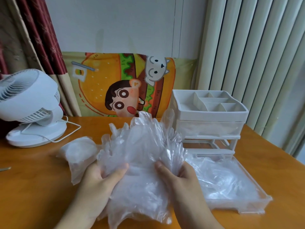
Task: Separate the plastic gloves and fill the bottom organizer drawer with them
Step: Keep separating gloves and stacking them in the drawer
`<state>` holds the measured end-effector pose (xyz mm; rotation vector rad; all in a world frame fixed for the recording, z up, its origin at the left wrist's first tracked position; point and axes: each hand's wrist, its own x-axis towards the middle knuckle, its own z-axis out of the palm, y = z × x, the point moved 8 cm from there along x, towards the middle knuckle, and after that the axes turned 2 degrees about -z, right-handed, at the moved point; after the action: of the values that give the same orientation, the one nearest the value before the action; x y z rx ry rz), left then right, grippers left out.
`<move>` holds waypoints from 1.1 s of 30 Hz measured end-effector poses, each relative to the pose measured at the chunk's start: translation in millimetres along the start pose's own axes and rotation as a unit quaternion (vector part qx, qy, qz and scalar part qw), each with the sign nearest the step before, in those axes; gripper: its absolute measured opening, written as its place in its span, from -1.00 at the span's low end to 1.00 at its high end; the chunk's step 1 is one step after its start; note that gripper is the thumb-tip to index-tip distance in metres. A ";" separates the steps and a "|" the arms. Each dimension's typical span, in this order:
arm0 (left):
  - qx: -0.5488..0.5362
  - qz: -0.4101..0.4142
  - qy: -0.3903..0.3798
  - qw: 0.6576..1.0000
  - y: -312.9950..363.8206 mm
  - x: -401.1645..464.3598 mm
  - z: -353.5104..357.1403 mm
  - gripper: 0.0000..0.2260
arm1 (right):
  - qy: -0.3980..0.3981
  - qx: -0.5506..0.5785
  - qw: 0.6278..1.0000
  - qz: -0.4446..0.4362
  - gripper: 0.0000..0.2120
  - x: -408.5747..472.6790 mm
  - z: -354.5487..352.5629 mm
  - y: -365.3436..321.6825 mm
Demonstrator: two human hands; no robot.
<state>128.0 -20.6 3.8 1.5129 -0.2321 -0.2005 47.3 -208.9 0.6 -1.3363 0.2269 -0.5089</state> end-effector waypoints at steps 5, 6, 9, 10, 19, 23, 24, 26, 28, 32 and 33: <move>-0.104 -0.086 -0.063 0.989 -14.2 -2.1 16.1 -0.64 | -0.023 -0.019 0.999 -0.014 -0.86 1.2 1.9 0.3; -0.098 -0.083 -0.053 0.990 -13.7 -1.7 15.7 -0.63 | -0.030 -0.009 0.999 -0.016 -0.85 1.3 3.3 -1.4; -0.099 -0.059 0.005 0.993 -11.1 1.5 4.0 -0.70 | -0.022 0.014 0.999 -0.048 -0.92 2.7 -0.3 -8.5; -0.104 -0.055 0.022 0.993 -10.2 2.8 -1.0 -0.70 | -0.012 0.021 0.998 -0.054 -0.96 2.8 -2.0 -11.6; -0.133 -0.042 0.039 0.989 -10.3 9.3 -14.6 -0.67 | 0.021 0.096 0.993 -0.060 -0.78 3.3 -12.1 -18.2; -0.160 -0.039 0.030 0.986 -7.1 7.2 -11.9 -0.70 | -0.021 0.119 0.993 -0.015 -0.65 6.0 -2.8 -3.4; -0.169 -0.040 0.029 0.984 -7.3 6.6 -10.7 -0.71 | -0.049 0.122 0.991 -0.002 -0.67 4.5 3.8 -1.9; -0.179 -0.048 0.026 0.982 -8.9 5.1 -6.8 -0.74 | -0.094 0.124 0.987 0.023 -0.84 0.2 13.6 0.8; -0.175 -0.057 0.019 0.983 -11.5 4.0 -2.7 -0.72 | -0.097 0.103 0.989 0.031 -0.71 -1.1 9.7 3.6; -0.174 -0.067 0.020 0.982 -14.7 5.6 -4.3 -0.69 | -0.101 0.078 0.992 0.018 -0.70 3.1 8.5 0.6; -0.171 -0.068 0.019 0.983 -14.5 5.9 -4.6 -0.69 | -0.111 0.076 0.991 0.021 -0.62 2.9 9.2 1.8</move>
<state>135.1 -18.5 -10.8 1.1900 -0.0590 -0.3040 54.3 -202.0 1.4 -1.2261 0.0314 -0.3323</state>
